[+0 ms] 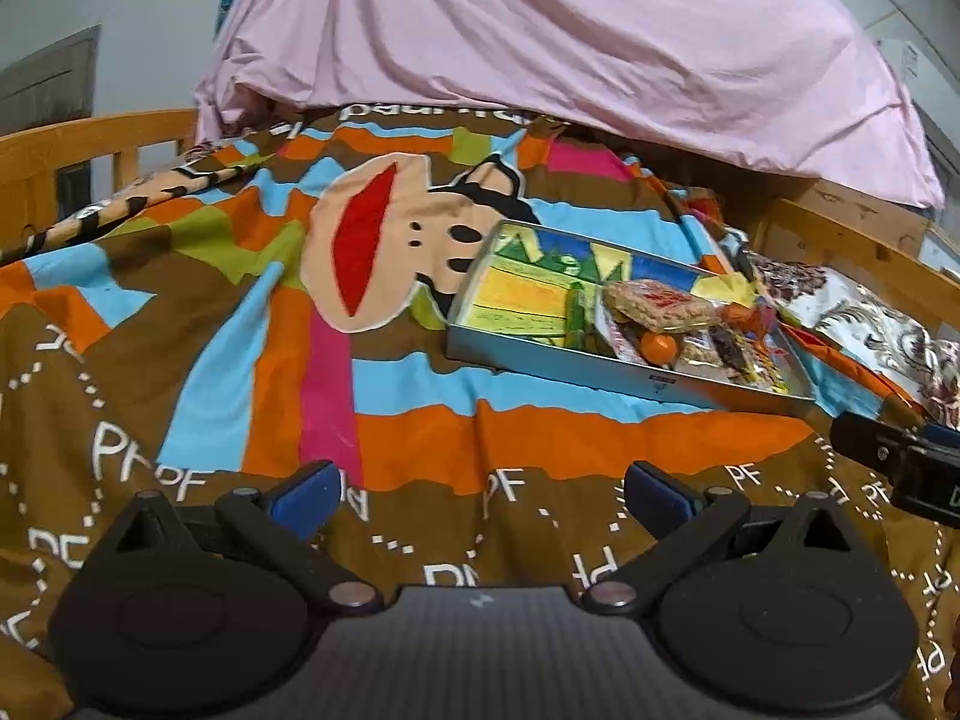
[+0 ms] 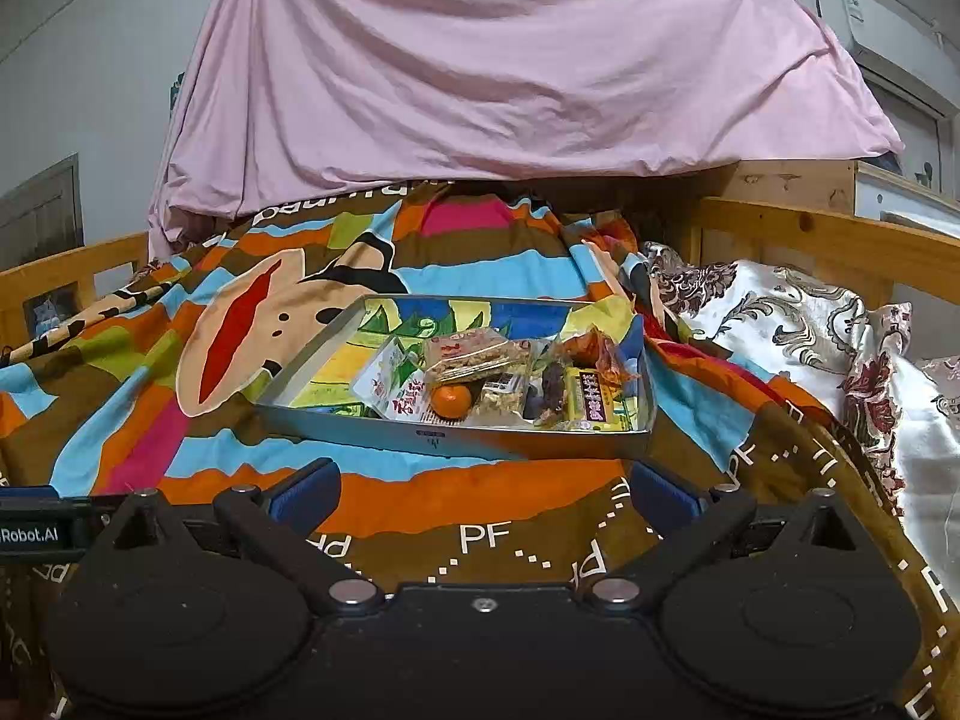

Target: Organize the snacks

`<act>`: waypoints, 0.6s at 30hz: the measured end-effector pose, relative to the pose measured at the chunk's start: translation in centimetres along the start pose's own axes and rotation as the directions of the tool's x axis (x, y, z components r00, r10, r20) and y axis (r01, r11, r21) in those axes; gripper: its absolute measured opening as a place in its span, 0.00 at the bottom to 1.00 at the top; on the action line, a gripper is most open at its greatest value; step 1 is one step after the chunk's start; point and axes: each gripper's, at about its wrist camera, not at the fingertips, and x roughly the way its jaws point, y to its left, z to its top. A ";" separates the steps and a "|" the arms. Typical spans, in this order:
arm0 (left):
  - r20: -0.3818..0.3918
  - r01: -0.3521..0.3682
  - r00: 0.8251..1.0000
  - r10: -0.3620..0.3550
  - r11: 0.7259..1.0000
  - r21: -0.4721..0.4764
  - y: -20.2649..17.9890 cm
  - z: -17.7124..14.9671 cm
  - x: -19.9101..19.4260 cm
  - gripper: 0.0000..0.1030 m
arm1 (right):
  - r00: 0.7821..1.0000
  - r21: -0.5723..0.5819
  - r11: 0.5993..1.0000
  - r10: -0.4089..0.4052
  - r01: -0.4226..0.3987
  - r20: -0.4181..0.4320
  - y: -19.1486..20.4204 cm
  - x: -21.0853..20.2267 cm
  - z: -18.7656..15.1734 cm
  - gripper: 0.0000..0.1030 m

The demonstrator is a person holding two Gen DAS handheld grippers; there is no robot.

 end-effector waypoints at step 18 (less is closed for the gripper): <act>0.017 -0.014 1.000 0.014 0.999 0.052 -0.7 -0.3 -0.3 1.00 | 1.000 -0.001 1.000 0.006 -0.006 -0.009 0.3 0.1 -0.3 0.99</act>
